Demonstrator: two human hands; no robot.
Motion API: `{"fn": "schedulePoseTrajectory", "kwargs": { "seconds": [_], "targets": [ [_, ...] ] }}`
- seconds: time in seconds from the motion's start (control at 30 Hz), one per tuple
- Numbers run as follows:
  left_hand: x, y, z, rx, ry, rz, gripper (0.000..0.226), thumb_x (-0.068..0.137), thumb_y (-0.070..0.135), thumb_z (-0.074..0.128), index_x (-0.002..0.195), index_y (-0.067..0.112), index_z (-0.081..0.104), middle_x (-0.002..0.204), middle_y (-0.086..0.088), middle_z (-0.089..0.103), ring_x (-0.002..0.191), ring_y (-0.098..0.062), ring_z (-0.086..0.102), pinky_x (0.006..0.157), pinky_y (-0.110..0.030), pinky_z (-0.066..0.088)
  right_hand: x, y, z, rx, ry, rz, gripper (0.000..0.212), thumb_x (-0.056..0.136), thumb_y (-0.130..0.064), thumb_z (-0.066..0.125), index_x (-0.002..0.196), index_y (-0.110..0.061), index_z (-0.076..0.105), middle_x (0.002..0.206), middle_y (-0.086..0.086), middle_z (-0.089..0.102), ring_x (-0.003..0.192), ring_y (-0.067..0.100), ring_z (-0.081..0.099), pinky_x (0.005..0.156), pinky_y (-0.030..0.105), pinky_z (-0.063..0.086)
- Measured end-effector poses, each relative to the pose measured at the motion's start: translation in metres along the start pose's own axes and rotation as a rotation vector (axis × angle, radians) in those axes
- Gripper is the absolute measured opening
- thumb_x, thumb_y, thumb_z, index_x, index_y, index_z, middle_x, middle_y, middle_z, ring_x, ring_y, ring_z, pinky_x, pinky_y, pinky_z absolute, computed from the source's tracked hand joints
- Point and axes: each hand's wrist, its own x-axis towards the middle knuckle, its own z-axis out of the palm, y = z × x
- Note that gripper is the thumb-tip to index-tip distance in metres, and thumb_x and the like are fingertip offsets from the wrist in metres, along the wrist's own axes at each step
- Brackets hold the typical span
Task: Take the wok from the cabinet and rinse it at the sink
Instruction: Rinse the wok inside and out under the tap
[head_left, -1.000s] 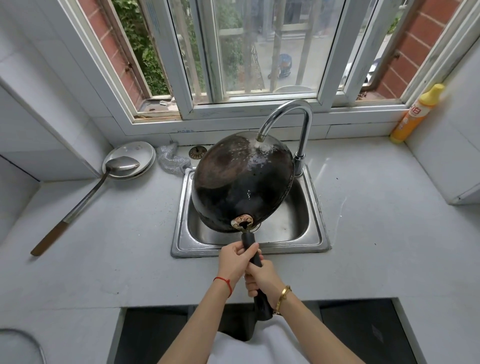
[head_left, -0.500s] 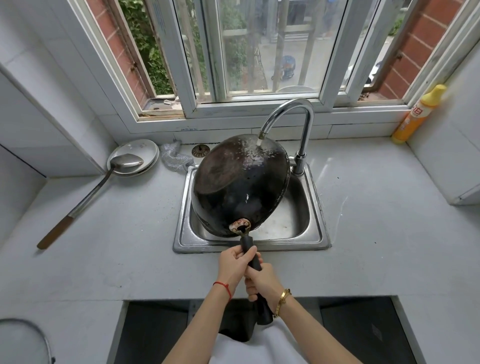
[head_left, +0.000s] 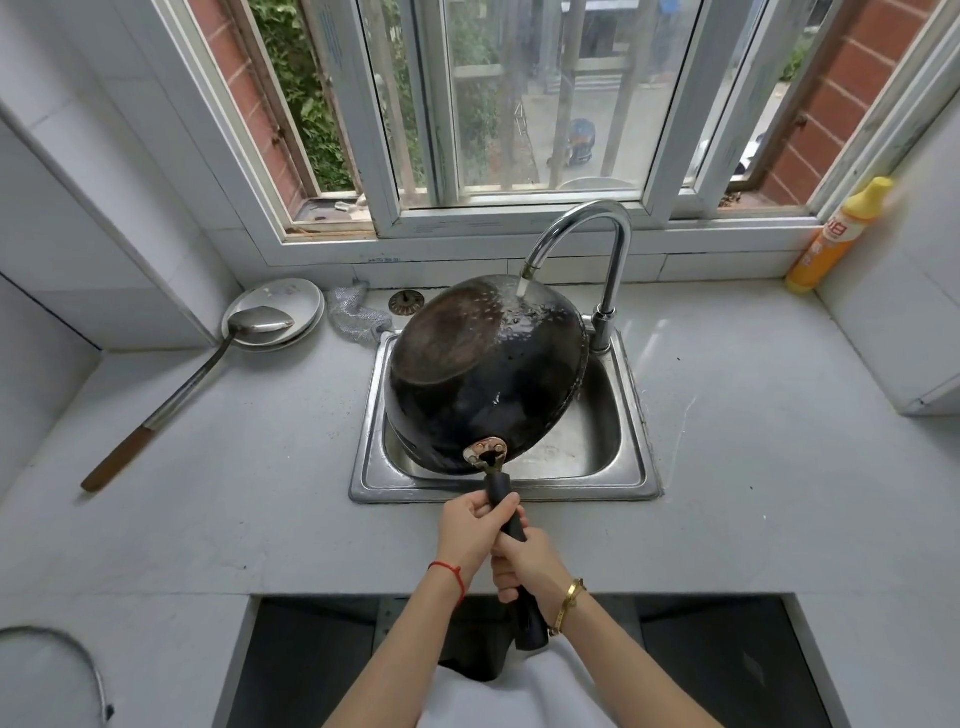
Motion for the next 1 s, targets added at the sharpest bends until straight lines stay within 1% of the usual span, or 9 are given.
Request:
{"fn": "schedulePoseTrajectory", "kwargs": {
  "seconds": [0.2,0.3,0.43,0.53,0.67,0.77,1.0],
  "targets": [
    [0.000,0.000,0.006,0.008,-0.024,-0.002,0.017,0.087,0.012,0.070,0.096,-0.003,0.070,0.083,-0.014,0.075,0.074,-0.019,0.073,0.067,-0.025,0.058,0.000,0.002,-0.005,0.007,0.016,0.002,0.033,0.094,-0.019,0.055,0.063,-0.015,0.046,0.048,-0.001,0.038,0.038,0.010,0.036,0.039,0.020,0.034],
    [0.000,0.001,0.009,0.017,-0.030,0.005,0.016,0.087,0.011,0.069,0.095,-0.003,0.070,0.080,-0.011,0.074,0.072,-0.017,0.073,0.065,-0.023,0.057,-0.001,0.001,-0.007,0.020,0.018,0.000,0.033,0.095,-0.019,0.054,0.064,-0.015,0.046,0.048,-0.002,0.038,0.038,0.010,0.035,0.039,0.020,0.034],
    [0.001,0.000,0.011,0.058,-0.036,0.022,0.014,0.086,0.015,0.071,0.093,0.002,0.071,0.080,-0.010,0.076,0.077,-0.020,0.074,0.069,-0.026,0.058,-0.001,0.001,-0.010,0.029,0.018,-0.006,0.032,0.095,-0.020,0.054,0.064,-0.015,0.046,0.050,-0.001,0.038,0.039,0.010,0.035,0.040,0.020,0.034],
    [0.002,0.000,0.013,0.064,-0.048,0.025,0.016,0.087,0.014,0.071,0.093,0.000,0.071,0.080,-0.010,0.076,0.075,-0.018,0.074,0.067,-0.023,0.058,0.000,0.002,-0.012,0.048,0.025,-0.013,0.033,0.095,-0.020,0.053,0.064,-0.015,0.045,0.050,-0.001,0.036,0.039,0.010,0.034,0.039,0.020,0.033],
    [0.003,0.000,0.014,0.081,-0.064,0.034,0.016,0.086,0.016,0.071,0.090,0.000,0.071,0.081,-0.011,0.076,0.076,-0.021,0.074,0.071,-0.027,0.059,0.000,0.003,-0.013,0.068,0.032,-0.016,0.034,0.095,-0.018,0.052,0.063,-0.016,0.041,0.052,0.001,0.031,0.040,0.010,0.031,0.038,0.019,0.030],
    [0.002,-0.001,0.015,0.081,-0.065,0.030,0.017,0.087,0.015,0.071,0.092,-0.001,0.071,0.082,-0.011,0.076,0.076,-0.019,0.074,0.068,-0.025,0.058,0.000,0.003,-0.014,0.075,0.039,-0.015,0.035,0.095,-0.017,0.051,0.062,-0.017,0.039,0.052,0.001,0.030,0.039,0.010,0.029,0.037,0.019,0.029],
    [0.003,-0.001,0.015,0.091,-0.063,0.028,0.018,0.086,0.017,0.072,0.090,-0.001,0.072,0.080,-0.012,0.076,0.076,-0.020,0.074,0.070,-0.026,0.059,-0.001,0.003,-0.014,0.068,0.044,-0.012,0.033,0.095,-0.020,0.052,0.064,-0.015,0.042,0.052,0.001,0.033,0.040,0.010,0.032,0.038,0.019,0.031]
  ]
}}
